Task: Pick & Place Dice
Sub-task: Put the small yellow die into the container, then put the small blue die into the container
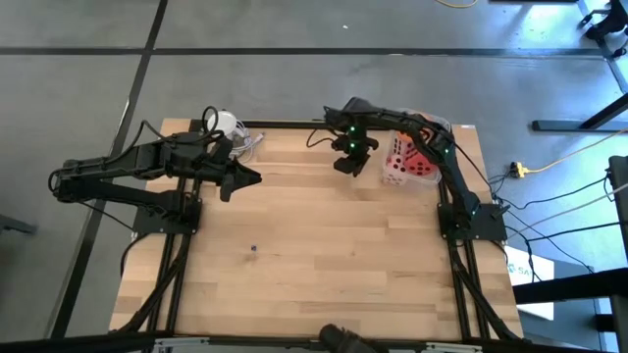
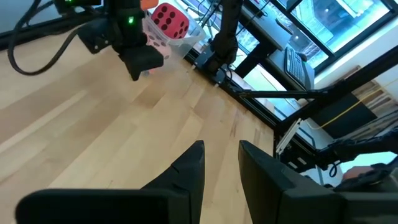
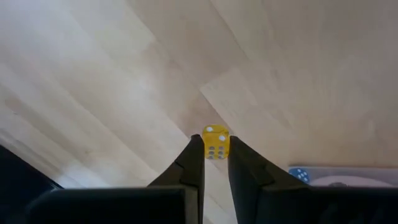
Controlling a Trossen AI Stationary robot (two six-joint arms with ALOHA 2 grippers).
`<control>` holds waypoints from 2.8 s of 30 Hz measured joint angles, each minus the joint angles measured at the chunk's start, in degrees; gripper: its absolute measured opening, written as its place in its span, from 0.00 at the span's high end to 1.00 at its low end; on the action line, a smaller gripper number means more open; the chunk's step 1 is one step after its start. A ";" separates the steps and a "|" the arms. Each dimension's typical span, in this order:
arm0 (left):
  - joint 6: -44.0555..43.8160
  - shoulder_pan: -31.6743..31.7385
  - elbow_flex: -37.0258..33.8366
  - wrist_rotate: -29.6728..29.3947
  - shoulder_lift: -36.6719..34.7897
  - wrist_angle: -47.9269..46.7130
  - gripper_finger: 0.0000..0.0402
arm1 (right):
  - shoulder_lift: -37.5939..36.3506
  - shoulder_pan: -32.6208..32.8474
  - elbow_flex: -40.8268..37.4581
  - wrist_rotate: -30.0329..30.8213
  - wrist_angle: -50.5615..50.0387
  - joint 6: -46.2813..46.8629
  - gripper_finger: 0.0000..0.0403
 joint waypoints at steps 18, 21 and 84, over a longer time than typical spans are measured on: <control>1.75 0.01 0.00 -0.74 0.00 -0.01 0.77 | -23.03 2.08 0.00 -5.80 15.64 7.60 0.89; 2.17 0.01 0.00 -0.78 0.00 -0.03 0.77 | -26.51 2.03 0.00 -1.24 15.89 9.08 0.89; 3.64 0.01 0.02 -2.23 1.10 -0.12 0.77 | -56.12 -5.11 -38.80 24.42 12.74 20.79 0.41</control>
